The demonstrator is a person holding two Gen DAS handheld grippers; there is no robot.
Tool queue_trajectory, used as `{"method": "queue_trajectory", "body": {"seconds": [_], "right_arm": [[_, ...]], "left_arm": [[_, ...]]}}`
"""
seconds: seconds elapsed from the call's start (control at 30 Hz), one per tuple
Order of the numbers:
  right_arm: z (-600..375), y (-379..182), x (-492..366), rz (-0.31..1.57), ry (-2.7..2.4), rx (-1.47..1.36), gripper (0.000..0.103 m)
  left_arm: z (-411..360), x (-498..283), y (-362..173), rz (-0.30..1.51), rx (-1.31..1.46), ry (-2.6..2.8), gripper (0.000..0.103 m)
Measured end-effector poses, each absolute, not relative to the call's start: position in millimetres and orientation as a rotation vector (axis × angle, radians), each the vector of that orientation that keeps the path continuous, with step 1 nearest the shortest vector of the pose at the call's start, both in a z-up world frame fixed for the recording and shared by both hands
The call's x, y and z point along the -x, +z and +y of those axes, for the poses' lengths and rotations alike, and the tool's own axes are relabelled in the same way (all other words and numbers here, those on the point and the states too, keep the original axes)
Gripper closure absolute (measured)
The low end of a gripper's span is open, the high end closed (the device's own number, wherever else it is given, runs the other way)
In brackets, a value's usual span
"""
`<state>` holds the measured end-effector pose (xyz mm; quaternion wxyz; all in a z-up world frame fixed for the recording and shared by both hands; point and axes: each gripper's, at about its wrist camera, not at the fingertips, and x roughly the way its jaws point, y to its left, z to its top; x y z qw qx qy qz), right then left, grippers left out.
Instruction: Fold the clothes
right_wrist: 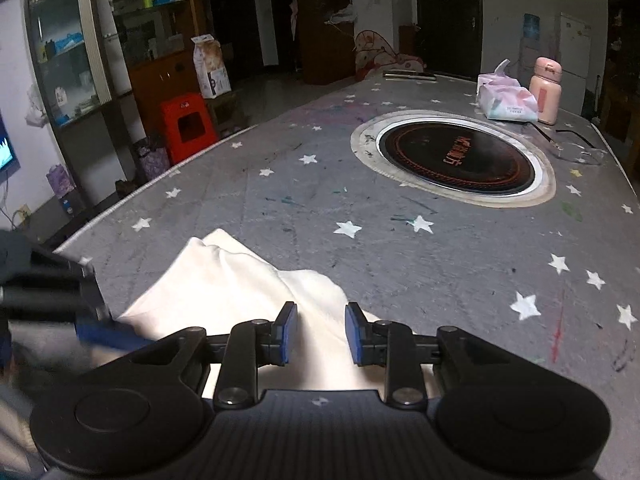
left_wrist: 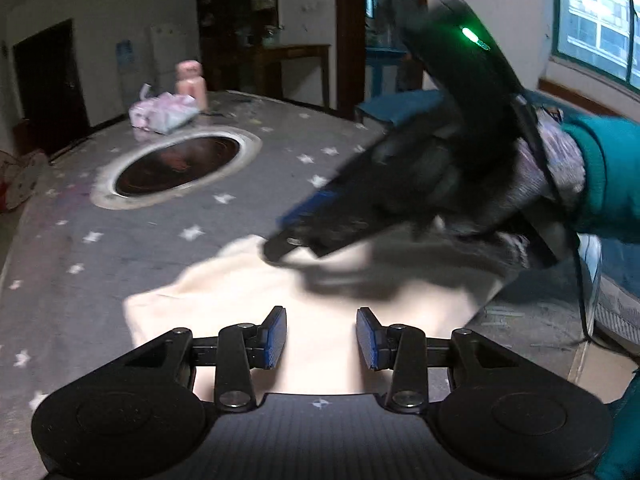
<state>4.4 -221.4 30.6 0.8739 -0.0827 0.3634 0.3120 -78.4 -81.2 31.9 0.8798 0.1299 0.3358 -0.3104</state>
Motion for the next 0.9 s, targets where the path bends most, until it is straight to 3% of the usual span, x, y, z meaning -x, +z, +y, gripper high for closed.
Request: {"method": "queue_trajectory", "body": {"seconds": [0.2,0.47,0.67,0.9], "right_arm": [[-224,18,-19,0.779,0.616,0.154,0.076],[-216,44,-12,0.737,0.692,0.136,0.076],[-203,41,-16,0.762,0.725,0.145,0.082],[-206,44,-22,0.759,0.69,0.144,0.082]], "left_arm": [[-75,75,25,0.706,-0.233,-0.652,0.063],[-75,80,26,0.7,-0.209,-0.64,0.06],[-73,83,24,0.697,-0.187,-0.634,0.06],[-68,79,29,0.708,-0.163,-0.637,0.059]]}}
